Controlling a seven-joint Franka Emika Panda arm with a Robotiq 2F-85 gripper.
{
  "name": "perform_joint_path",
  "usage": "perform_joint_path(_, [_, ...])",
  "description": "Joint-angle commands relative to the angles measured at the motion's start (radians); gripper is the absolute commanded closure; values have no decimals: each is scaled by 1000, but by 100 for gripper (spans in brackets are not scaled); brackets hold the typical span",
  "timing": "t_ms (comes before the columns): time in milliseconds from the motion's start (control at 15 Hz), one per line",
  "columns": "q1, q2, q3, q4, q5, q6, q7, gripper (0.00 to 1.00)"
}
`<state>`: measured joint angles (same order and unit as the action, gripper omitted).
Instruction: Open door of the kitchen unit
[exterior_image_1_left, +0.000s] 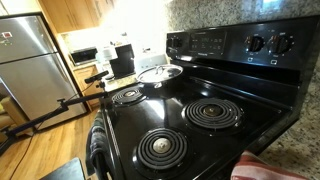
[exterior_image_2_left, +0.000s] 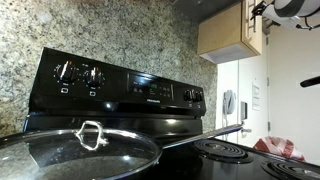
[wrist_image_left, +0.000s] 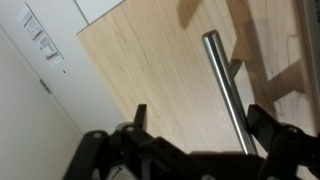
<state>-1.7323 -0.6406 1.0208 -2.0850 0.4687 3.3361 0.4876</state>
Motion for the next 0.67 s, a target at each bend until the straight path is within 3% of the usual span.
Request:
perform_joint_path(0, [22,13,-61,-43,7,41,1,26])
perform_joint_path(600, [123,43,-102,-48,6,80,-21,91])
